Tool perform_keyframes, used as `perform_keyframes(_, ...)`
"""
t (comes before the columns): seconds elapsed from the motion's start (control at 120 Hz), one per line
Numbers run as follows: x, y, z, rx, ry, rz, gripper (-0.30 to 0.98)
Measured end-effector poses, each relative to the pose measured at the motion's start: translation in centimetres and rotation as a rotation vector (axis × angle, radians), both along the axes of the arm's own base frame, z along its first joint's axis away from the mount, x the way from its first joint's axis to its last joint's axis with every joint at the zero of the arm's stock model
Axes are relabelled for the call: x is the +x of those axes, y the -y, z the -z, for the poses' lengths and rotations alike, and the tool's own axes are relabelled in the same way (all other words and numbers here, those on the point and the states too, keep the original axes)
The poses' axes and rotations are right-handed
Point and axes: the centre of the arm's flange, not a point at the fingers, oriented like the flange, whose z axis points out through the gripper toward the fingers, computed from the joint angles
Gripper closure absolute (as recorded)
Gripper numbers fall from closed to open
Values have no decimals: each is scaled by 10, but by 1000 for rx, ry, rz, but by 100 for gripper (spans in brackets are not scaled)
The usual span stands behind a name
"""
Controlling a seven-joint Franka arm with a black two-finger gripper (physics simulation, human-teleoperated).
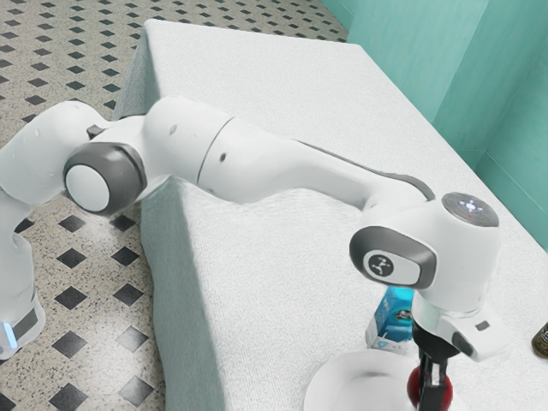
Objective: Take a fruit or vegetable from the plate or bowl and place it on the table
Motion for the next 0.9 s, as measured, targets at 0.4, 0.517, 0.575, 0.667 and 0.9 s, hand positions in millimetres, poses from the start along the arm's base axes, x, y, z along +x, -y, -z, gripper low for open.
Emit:
perform_keyframes(0.4, 28, -408, 94, 102, -276, -633, 35)
perform_keyframes(0.517, 50, -408, 112, 86, -275, -625, 35)
perform_keyframes(0.575, 53, -407, 112, 73, -272, -618, 25)
perform_keyframes(0.667, 55, -404, 111, 45, -270, -600, 13)
perform_keyframes(0.9, 37, -325, -54, 80, -40, -390, 2)
